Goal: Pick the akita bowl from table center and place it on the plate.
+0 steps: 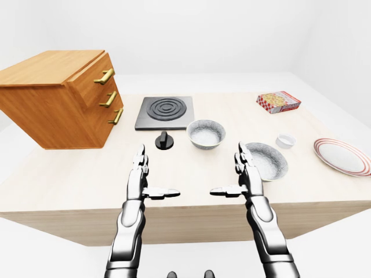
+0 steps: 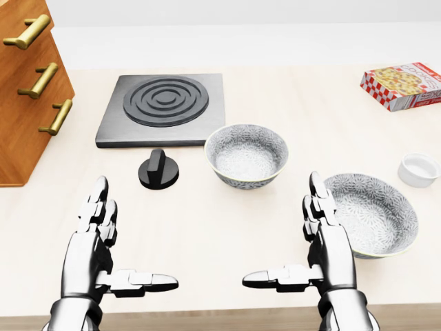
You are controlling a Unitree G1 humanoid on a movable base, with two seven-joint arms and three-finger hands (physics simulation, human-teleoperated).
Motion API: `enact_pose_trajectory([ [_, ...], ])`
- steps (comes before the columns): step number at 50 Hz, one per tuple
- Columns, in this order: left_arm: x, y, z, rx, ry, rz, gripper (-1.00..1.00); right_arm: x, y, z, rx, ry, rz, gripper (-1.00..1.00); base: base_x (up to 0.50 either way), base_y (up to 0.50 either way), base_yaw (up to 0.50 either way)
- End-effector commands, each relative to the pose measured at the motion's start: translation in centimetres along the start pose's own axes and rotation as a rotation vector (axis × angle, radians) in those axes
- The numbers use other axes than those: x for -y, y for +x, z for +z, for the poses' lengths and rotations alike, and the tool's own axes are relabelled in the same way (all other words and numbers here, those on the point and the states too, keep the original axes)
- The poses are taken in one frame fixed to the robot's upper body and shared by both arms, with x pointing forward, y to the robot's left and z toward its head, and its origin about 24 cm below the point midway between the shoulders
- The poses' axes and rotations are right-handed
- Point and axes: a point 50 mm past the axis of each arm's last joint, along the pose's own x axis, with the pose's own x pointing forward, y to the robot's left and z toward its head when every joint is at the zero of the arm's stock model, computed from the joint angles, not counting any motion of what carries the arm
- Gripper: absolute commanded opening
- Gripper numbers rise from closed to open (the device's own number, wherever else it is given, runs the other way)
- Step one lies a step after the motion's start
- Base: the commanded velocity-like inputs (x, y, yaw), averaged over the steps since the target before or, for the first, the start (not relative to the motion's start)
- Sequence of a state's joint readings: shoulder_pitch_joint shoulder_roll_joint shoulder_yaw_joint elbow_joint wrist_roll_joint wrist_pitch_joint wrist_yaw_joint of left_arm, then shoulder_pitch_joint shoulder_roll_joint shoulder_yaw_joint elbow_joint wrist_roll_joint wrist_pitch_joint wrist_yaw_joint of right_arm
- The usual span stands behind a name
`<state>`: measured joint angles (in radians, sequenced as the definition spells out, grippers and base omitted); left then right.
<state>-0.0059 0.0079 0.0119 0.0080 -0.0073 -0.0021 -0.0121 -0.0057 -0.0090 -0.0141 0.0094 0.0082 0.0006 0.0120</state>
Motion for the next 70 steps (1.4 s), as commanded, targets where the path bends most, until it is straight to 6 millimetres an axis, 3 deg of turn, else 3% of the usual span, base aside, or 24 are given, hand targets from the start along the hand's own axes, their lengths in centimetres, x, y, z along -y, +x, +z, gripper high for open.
enact_pose_trajectory([
  [1, -0.1, 0.4, -0.1, 0.000, 0.009, -0.013, 1.00, 0.7, 0.4, -0.1, -0.014, -0.004, -0.006, 1.00, 0.00, 0.00, 0.00],
  [15, 0.3, 0.8, -0.2, -0.003, 0.040, -0.033, 1.00, 0.1, 0.5, 0.8, -0.019, -0.011, 0.013, 1.00, 0.00, 0.00, 0.00],
  [20, 0.2, 2.0, 0.8, 0.018, 0.075, -0.023, 1.00, 0.1, 1.6, 3.4, 0.085, -0.015, 0.015, 1.00, 0.00, 0.00, 0.00],
  [25, -0.3, 4.0, 3.7, 0.071, 0.089, 0.008, 1.00, 0.1, 3.8, 6.9, 0.207, -0.014, 0.017, 1.00, 0.00, 0.00, 0.00],
  [27, -0.2, 4.5, 4.4, 0.095, 0.091, 0.005, 1.00, 0.1, 4.3, 7.4, 0.218, -0.014, 0.014, 1.00, 0.00, 0.00, 0.00],
  [34, 0.2, 5.9, 5.9, 0.133, 0.091, -0.004, 1.00, 0.1, 4.3, 6.9, 0.200, -0.024, 0.017, 1.00, 0.00, 0.00, 0.00],
  [44, 1.6, 6.6, 5.3, 0.098, 0.087, -0.037, 1.00, 0.7, 3.1, 7.2, 0.225, -0.005, -0.001, 1.00, -0.08, -0.45, 0.00],
  [52, 1.5, 6.2, 6.4, 0.153, 0.078, -0.035, 1.00, 0.7, 2.9, 7.2, 0.230, -0.004, -0.006, 1.00, -0.16, -0.50, 0.00],
  [70, 1.4, 6.0, 5.9, 0.135, 0.076, -0.029, 1.00, 0.6, 2.6, 7.3, 0.239, 0.010, 0.017, 1.00, 0.04, -0.50, 0.00],
])
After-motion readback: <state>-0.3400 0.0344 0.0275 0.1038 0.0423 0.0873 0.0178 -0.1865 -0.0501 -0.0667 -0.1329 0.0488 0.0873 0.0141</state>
